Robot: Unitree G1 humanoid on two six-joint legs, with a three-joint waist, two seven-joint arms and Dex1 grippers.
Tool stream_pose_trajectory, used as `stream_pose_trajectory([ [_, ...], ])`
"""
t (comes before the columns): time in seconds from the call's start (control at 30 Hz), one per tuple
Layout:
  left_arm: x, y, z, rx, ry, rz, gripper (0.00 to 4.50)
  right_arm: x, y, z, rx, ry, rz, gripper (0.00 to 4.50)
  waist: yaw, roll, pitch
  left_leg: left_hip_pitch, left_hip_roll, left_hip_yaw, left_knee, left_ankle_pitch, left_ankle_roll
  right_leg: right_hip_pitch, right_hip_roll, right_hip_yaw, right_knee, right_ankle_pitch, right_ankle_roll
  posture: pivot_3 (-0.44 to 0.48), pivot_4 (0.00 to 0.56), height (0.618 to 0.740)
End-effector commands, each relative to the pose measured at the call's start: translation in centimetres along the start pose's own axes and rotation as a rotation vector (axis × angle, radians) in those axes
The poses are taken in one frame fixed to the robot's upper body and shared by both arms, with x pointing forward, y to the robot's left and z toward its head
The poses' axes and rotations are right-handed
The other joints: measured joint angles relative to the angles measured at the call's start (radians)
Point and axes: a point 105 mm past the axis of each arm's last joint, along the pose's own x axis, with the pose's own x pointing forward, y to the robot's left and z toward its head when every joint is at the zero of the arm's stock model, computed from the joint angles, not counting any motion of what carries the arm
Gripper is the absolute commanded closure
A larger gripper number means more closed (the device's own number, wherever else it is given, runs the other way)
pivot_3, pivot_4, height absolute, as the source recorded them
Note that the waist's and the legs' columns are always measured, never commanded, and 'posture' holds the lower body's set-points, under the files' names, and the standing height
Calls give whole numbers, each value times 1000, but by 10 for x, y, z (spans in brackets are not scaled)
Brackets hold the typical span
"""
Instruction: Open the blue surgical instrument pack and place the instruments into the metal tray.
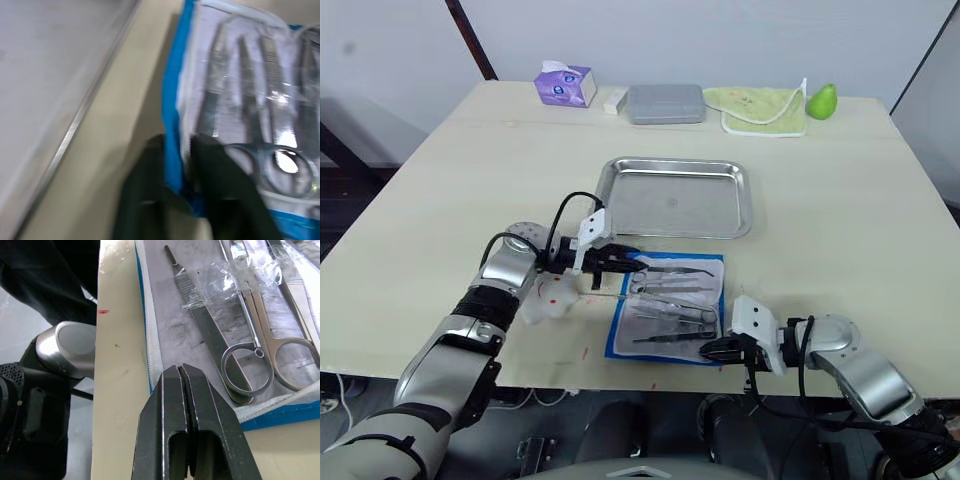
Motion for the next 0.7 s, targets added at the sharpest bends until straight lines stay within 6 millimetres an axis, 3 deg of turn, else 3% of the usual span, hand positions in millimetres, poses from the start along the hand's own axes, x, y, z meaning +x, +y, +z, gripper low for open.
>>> stream_pose_trajectory([
  [0.03,-13,-5,10,-12,-80,-19,2102,0,1,-3,36,12,4,4500,-1,0,0,0,0,0,0,0,0,0,0,0,0,0,0,0,150,740],
  [0.43,-47,-19,13,-34,-175,-22,2102,-8,-6,20,35,-82,-27,4500,-2,0,1,-1,0,0,0,0,0,-1,-1,0,0,-1,0,0,150,740],
  [0.53,-58,-19,11,-50,-191,2,2053,-14,-5,30,14,-129,-32,3588,-2,0,1,-1,0,0,0,0,0,-1,-1,0,0,-1,0,0,150,740],
  [0.57,-64,-19,9,-58,-196,14,2053,-16,-4,33,2,-142,-32,3588,-1,0,2,-1,0,0,0,0,0,-2,-1,0,0,-1,0,0,150,740],
  [0.7,-88,-26,11,-76,-248,25,2053,-22,0,45,-37,-206,-26,2434,-2,0,2,-2,0,0,-1,0,0,-2,-1,0,0,-1,0,0,150,740],
])
